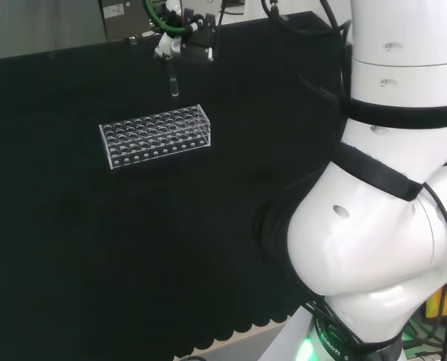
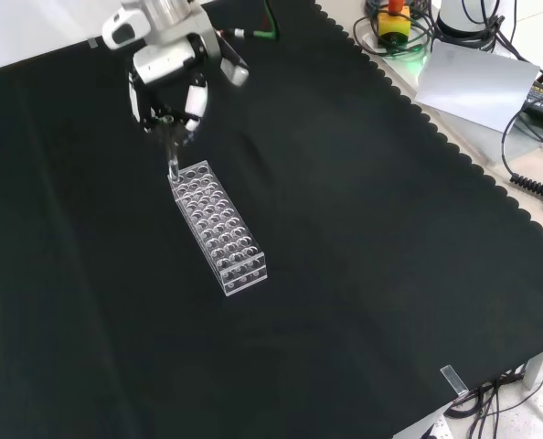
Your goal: Shake the test tube.
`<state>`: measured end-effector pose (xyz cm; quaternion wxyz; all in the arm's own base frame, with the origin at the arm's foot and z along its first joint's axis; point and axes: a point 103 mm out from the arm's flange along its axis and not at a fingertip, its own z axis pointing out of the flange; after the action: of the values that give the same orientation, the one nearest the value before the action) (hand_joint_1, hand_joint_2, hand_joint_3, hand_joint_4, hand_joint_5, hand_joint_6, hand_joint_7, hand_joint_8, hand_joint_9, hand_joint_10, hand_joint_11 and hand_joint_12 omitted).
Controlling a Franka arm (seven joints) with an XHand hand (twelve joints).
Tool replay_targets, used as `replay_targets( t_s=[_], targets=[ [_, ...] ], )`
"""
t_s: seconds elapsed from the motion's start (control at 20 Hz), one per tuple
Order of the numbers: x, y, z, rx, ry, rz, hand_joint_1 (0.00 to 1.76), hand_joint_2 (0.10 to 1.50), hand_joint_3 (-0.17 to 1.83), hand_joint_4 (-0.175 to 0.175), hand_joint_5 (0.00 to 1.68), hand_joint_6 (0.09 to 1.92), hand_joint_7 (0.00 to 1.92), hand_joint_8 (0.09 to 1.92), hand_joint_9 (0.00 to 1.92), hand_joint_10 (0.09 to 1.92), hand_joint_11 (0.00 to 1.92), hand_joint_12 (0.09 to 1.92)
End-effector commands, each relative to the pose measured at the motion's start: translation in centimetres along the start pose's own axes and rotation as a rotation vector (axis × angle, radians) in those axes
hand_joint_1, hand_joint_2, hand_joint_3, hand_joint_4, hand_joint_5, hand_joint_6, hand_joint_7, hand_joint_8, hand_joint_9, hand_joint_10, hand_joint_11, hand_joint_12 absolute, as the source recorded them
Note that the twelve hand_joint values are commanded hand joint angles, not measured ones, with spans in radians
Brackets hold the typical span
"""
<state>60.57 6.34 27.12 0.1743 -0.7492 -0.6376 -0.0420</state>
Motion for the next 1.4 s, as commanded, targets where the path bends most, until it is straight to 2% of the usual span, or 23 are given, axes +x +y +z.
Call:
replay_targets(
  t_s=[0.05, 0.25, 0.45, 0.9, 1.0, 1.1, 1.2, 1.4],
  targets=[
    [-0.8, -1.2, -4.0, -0.029, 0.047, 0.007, 1.22, 0.69, 0.56, -0.175, 1.33, 0.52, 1.71, 0.51, 1.54, 0.68, 1.08, 1.03],
    [-0.4, -1.9, -5.2, -0.043, 0.068, 0.005, 1.22, 0.69, 0.56, -0.175, 1.33, 0.52, 1.71, 0.51, 1.54, 0.68, 1.08, 1.03],
    [1.2, -2.6, -5.4, -0.044, 0.092, -0.021, 1.22, 0.69, 0.57, -0.175, 1.33, 0.52, 1.71, 0.51, 1.54, 0.68, 1.08, 1.03],
    [8.9, -4.0, -4.3, -0.021, 0.126, -0.146, 1.22, 0.69, 0.57, -0.175, 1.33, 0.52, 1.71, 0.51, 1.54, 0.68, 1.08, 1.04],
    [10.0, -4.3, -4.2, -0.02, 0.129, -0.162, 1.22, 0.68, 0.57, -0.175, 1.33, 0.52, 1.71, 0.51, 1.54, 0.68, 1.08, 1.04],
    [10.2, -4.6, -4.3, -0.019, 0.13, -0.168, 1.22, 0.68, 0.57, -0.175, 1.33, 0.52, 1.71, 0.51, 1.54, 0.68, 1.08, 1.04],
    [9.4, -4.7, -4.7, -0.022, 0.124, -0.155, 1.22, 0.68, 0.57, -0.175, 1.33, 0.52, 1.71, 0.52, 1.54, 0.68, 1.08, 1.04],
    [6.0, -4.7, -6.0, -0.04, 0.083, -0.098, 1.22, 0.68, 0.58, -0.175, 1.33, 0.52, 1.71, 0.52, 1.54, 0.68, 1.08, 1.04]
  ],
)
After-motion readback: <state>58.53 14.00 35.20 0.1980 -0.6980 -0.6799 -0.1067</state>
